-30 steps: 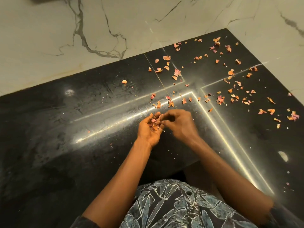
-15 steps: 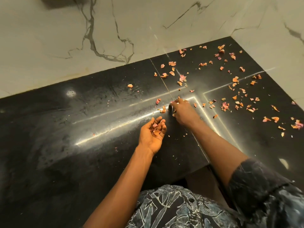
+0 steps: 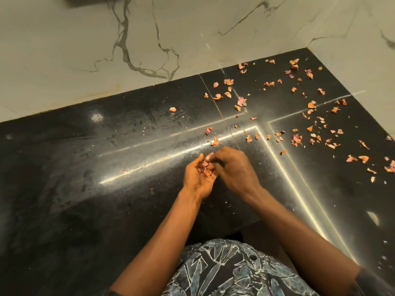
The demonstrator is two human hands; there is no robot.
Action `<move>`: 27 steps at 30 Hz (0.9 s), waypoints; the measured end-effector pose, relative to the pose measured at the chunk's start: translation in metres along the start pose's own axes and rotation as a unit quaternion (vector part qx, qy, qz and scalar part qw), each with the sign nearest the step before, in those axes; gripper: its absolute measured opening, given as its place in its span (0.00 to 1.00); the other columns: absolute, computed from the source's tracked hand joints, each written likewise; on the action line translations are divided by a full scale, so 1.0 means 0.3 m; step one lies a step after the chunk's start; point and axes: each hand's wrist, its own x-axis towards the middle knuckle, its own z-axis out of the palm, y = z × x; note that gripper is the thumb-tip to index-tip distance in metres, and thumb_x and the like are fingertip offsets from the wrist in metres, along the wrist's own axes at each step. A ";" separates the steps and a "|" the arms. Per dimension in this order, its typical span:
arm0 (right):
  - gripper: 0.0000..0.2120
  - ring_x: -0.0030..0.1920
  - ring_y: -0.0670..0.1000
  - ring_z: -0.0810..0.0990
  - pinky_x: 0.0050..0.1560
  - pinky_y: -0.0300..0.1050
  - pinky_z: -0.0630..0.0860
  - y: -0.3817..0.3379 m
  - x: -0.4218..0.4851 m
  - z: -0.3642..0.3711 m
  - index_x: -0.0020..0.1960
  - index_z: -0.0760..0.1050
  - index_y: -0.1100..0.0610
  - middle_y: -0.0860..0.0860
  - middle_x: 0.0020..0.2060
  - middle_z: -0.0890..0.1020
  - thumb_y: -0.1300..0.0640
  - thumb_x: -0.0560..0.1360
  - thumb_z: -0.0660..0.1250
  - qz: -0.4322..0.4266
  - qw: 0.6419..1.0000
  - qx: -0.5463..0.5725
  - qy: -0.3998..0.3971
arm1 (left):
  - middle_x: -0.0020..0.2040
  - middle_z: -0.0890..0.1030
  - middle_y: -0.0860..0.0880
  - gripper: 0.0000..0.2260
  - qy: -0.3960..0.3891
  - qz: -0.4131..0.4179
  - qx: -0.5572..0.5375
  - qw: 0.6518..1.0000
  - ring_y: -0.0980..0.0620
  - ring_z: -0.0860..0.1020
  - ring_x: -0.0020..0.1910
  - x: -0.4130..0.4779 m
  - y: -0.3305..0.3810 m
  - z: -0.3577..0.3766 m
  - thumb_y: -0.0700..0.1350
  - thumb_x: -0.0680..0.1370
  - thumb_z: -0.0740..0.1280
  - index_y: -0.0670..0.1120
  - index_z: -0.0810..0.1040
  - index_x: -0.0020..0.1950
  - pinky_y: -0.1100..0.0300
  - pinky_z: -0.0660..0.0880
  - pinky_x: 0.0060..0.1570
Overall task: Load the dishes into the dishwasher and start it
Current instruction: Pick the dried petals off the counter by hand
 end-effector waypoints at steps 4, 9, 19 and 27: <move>0.09 0.47 0.52 0.82 0.49 0.51 0.80 -0.041 0.004 0.002 0.58 0.82 0.53 0.51 0.48 0.84 0.58 0.79 0.67 -0.022 0.997 -0.045 -0.050 | 0.34 0.82 0.47 0.12 0.007 0.004 -0.003 1.000 0.53 0.82 0.33 -0.015 -0.009 0.021 0.43 0.84 0.59 0.40 0.79 0.45 0.62 0.80 0.37; 0.10 0.46 0.47 0.84 0.49 0.43 0.81 -0.038 0.072 -0.051 0.58 0.83 0.55 0.51 0.47 0.86 0.59 0.78 0.70 0.036 0.996 0.076 0.024 | 0.44 0.84 0.42 0.14 -0.013 0.014 -0.025 1.000 0.49 0.83 0.42 -0.007 0.013 0.004 0.43 0.83 0.60 0.37 0.81 0.49 0.59 0.81 0.44; 0.15 0.58 0.60 0.78 0.58 0.54 0.77 0.146 0.251 0.120 0.63 0.79 0.59 0.58 0.58 0.78 0.62 0.77 0.69 0.061 0.986 -0.136 -0.076 | 0.43 0.81 0.42 0.11 -0.008 0.048 0.000 0.999 0.51 0.81 0.39 -0.035 0.066 -0.031 0.40 0.82 0.61 0.36 0.80 0.51 0.62 0.80 0.37; 0.05 0.44 0.57 0.78 0.46 0.54 0.78 0.125 0.122 0.154 0.47 0.81 0.60 0.55 0.45 0.79 0.63 0.77 0.66 0.023 0.989 -0.141 -0.045 | 0.43 0.82 0.41 0.11 -0.006 0.070 -0.020 0.997 0.50 0.81 0.39 -0.038 0.092 -0.059 0.41 0.82 0.60 0.36 0.80 0.52 0.61 0.80 0.37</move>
